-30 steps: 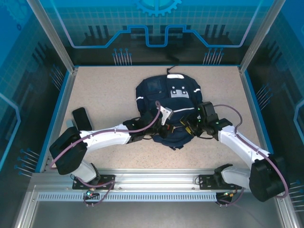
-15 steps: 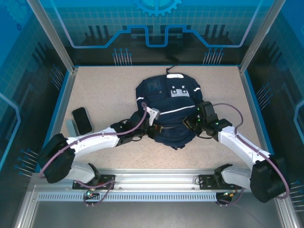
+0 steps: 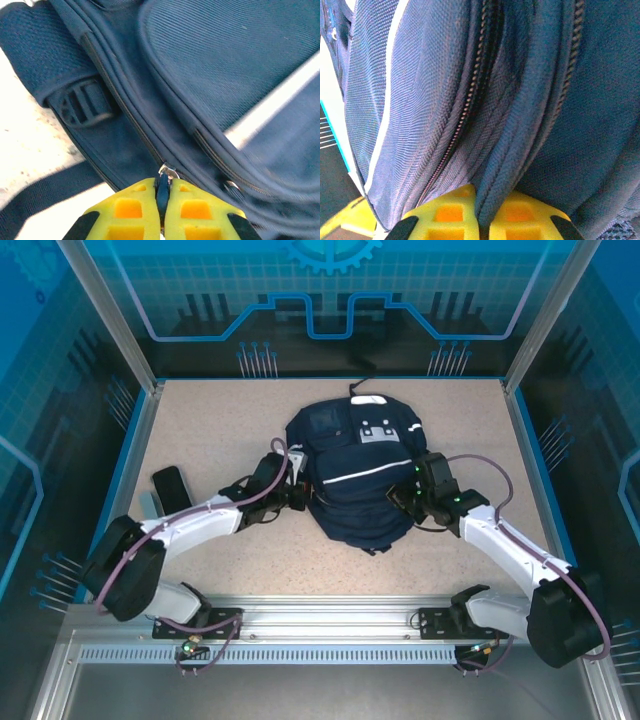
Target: Pack books, pencil case, and school supplies into a backpack
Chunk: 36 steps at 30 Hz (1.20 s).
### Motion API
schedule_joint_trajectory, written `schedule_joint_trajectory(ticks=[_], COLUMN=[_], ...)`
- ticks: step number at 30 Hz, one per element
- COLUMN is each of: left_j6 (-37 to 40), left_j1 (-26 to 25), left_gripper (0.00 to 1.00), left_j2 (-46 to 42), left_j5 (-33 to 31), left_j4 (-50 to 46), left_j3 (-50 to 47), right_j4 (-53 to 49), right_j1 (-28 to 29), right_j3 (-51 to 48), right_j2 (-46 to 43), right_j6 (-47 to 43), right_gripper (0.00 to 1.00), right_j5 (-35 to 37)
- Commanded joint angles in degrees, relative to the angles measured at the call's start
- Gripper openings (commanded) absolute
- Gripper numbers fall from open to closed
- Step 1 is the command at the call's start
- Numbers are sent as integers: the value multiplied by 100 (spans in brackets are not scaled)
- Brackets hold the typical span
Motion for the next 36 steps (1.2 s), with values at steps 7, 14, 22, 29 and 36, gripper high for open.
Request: schedule_joint_trajectory(ticks=[7, 14, 22, 29, 36], left_j6=[125, -542, -1135, -1582, -2043], left_j1=[434, 755, 1850, 2941, 3380], left_gripper=[20, 71, 89, 99, 99], left_j2=[399, -276, -1155, -1583, -948], left_j5=[-271, -648, -1141, -1591, -1851], left_j4=[-220, -1330, -3049, -3849, -3405], left_j3=[751, 573, 515, 170, -5], right_j4=[225, 865, 1083, 871, 602], right_j1=[110, 583, 933, 980, 1036], right_j3=[222, 781, 1789, 1846, 1808], right_j2=[402, 1328, 2640, 2530, 2240], right_j6=[-188, -221, -484, -932, -1379], right_gripper=[10, 13, 36, 73, 80], right_j5=[-23, -447, -676, -658, -699])
